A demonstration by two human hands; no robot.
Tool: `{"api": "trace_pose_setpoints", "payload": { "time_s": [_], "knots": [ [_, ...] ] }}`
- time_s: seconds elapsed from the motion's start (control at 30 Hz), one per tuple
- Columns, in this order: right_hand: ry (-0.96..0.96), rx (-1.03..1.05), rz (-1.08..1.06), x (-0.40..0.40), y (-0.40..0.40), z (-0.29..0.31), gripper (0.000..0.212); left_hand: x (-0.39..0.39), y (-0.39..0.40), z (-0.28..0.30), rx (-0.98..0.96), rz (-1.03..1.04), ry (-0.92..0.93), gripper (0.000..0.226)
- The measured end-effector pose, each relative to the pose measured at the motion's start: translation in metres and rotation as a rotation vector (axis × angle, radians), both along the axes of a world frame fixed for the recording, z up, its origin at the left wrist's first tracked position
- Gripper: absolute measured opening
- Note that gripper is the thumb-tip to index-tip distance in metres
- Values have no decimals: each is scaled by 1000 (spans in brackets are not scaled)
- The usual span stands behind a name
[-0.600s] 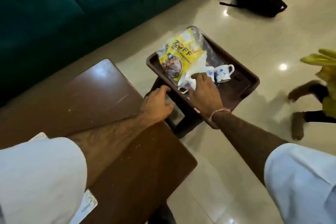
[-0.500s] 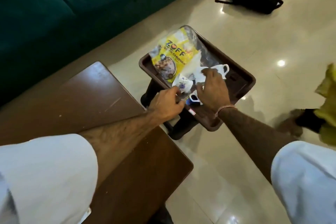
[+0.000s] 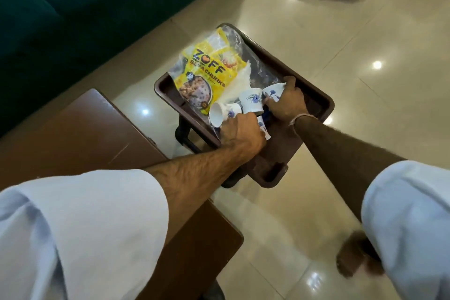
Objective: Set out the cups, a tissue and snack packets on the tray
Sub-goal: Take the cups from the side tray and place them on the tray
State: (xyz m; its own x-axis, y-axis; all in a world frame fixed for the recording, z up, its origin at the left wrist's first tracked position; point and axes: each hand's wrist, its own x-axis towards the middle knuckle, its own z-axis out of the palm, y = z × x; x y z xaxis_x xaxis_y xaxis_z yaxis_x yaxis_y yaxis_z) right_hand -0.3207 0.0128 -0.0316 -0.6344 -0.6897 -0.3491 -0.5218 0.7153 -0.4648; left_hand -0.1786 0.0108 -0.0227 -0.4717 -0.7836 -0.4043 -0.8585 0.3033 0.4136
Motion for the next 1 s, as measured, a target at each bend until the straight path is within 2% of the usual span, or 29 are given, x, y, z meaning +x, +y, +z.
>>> {"api": "trace_pose_setpoints", "payload": {
  "time_s": [0.23, 0.43, 0.6, 0.8, 1.0],
  "knots": [
    [-55, -117, -39, -6, 7, -5, 72, -1, 1, -6, -6, -80, 17, 47],
    [-37, -215, -90, -3, 17, 4, 75, 11, 3, -5, 152, -41, 216, 43],
    [-13, -346, -18, 14, 3, 34, 67, 40, -18, 15, 96, 29, 403, 34],
    [-89, -438, 102, 84, -47, 82, 69, 116, -66, 56, -34, 192, 533, 45],
    [-134, -443, 348, 201, -97, 126, 81, 241, -83, 84, -133, 397, 539, 58]
  ]
}}
